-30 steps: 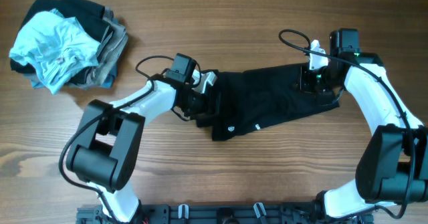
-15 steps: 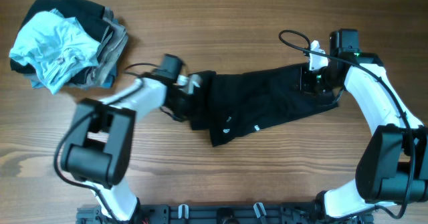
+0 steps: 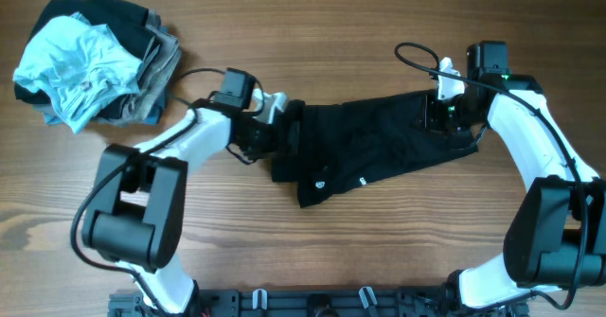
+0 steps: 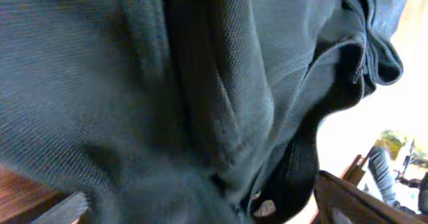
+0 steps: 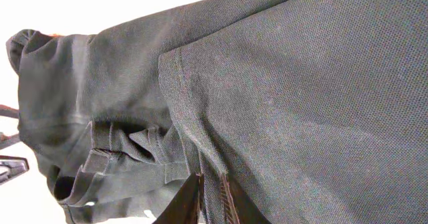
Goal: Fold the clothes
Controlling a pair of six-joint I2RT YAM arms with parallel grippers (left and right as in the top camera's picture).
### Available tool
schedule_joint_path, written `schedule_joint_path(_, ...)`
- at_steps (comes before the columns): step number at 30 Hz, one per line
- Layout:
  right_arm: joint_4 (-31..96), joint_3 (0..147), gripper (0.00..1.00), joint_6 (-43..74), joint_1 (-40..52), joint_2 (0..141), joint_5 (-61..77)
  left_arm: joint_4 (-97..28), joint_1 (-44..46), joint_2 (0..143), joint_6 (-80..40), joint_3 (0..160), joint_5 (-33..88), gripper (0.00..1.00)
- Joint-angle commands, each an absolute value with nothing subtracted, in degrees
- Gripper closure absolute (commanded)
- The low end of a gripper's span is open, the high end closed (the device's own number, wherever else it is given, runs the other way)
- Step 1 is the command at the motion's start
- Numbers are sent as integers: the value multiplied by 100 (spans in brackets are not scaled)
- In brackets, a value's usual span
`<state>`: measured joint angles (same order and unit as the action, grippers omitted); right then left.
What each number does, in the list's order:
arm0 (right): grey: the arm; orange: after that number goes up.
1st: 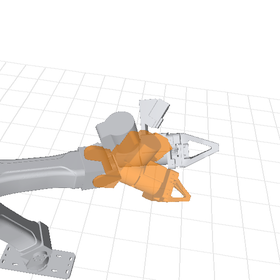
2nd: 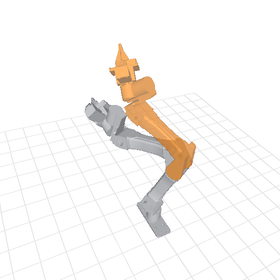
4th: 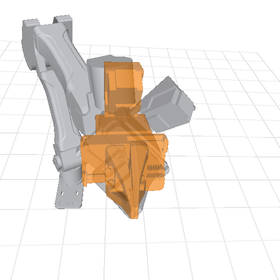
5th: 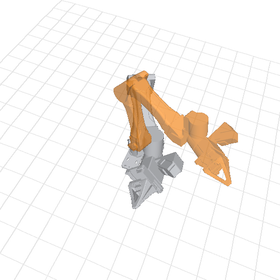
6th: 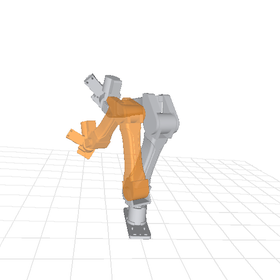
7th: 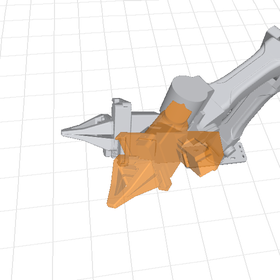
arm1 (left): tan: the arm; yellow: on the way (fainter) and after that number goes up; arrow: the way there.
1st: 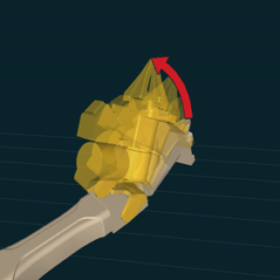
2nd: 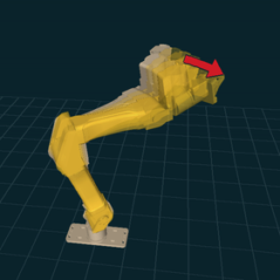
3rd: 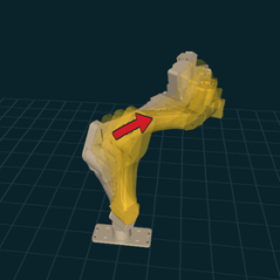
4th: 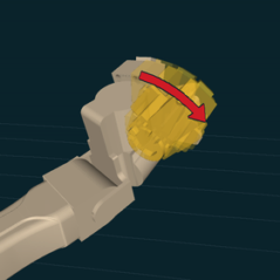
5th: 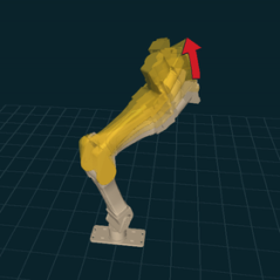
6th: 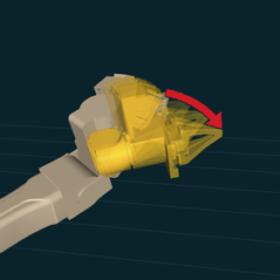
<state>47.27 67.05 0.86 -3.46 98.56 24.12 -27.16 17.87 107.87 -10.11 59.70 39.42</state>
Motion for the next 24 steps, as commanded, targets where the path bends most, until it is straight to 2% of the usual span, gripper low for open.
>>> schedule_joint_path(1,4718,6711,87,148,-338,9786,2377,-2764,1874,11181,-941,5909,3667,14)
schedule_joint_path(3,4716,6711,87,148,-338,9786,2375,-2738,1881,11181,-913,5920,3726,21)
schedule_joint_path(4,4711,6711,87,150,-338,9786,2377,-2738,1885,11181,-854,5927,3728,29)
schedule_joint_path(5,4703,6711,87,150,-338,9786,2375,-2735,1887,11181,-805,5927,3750,47)
schedule_joint_path(7,4700,6711,87,148,-338,9786,2375,-2720,1885,11179,-810,5927,3747,70)
schedule_joint_path(8,4703,6711,87,150,-338,9786,2375,-2727,1885,11177,-810,5927,3750,92)
schedule_joint_path(9,4720,6711,87,150,-338,9786,2375,-2779,1861,11159,-812,5927,3769,96)
schedule_joint_path(13,4751,6711,87,152,-338,9786,2377,-3319,1466,10868,-810,5931,3741,96)
schedule_joint_path(19,4737,6711,87,150,-338,9786,2377,-4904,-19,9574,-637,6451,3336,96)
schedule_joint_path(21,4737,6711,87,152,-340,9786,2373,-4934,-3,9148,-639,6661,3356,96)
schedule_joint_path(24,4713,6711,88,222,-360,9786,2373,-4910,510,8744,-644,7039,3330,96)
